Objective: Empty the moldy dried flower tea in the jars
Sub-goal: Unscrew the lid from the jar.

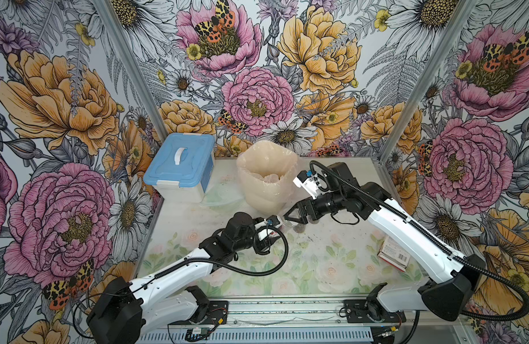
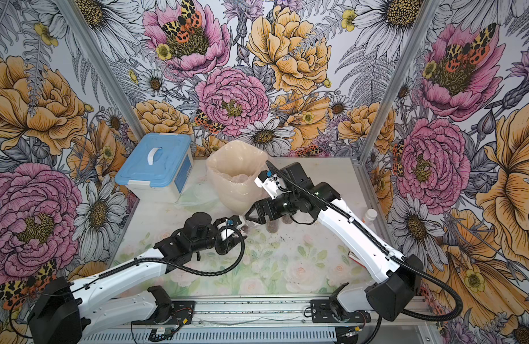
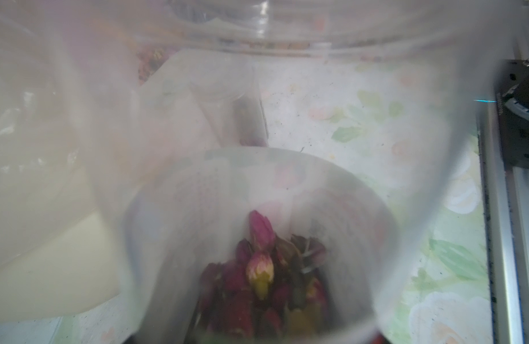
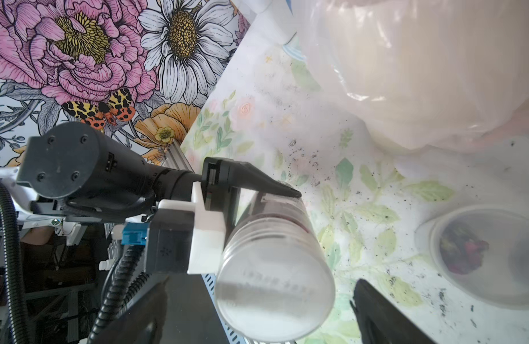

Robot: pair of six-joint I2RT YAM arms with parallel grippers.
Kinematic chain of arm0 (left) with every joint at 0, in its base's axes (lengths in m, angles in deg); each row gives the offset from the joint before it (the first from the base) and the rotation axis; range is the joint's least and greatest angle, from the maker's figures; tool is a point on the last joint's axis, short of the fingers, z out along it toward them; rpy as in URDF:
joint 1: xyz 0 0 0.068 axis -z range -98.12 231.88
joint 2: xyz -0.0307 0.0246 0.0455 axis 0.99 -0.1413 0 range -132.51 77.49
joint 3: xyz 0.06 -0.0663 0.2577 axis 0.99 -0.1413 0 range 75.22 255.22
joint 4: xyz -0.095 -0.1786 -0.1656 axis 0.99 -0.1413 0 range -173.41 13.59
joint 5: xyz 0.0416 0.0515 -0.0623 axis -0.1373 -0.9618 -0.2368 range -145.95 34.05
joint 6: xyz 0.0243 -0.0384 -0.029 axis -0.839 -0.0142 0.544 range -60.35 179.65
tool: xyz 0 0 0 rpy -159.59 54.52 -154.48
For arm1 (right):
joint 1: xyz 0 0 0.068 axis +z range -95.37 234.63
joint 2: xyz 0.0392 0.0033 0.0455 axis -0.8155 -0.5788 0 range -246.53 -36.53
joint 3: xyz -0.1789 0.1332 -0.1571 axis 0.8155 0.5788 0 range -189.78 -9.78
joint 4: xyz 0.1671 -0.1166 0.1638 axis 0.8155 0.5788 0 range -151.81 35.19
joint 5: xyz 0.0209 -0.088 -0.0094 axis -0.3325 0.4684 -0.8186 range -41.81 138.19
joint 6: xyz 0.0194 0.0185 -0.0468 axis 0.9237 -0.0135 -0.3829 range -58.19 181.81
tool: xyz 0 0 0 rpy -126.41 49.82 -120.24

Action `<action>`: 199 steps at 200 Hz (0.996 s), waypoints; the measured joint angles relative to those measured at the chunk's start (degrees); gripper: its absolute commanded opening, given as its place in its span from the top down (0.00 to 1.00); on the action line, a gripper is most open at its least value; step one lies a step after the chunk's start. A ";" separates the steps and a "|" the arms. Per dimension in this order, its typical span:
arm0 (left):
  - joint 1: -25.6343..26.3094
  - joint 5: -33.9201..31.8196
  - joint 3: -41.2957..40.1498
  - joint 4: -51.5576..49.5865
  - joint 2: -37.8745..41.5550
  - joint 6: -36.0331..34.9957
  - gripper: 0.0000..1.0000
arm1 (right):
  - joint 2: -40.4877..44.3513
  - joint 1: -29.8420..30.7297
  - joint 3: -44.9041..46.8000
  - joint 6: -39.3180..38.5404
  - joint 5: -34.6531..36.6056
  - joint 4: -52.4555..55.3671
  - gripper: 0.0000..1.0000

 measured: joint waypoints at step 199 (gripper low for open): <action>0.37 0.74 -0.04 -0.61 0.76 -0.76 0.40 | 1.84 2.14 2.56 -9.22 4.04 -0.70 0.75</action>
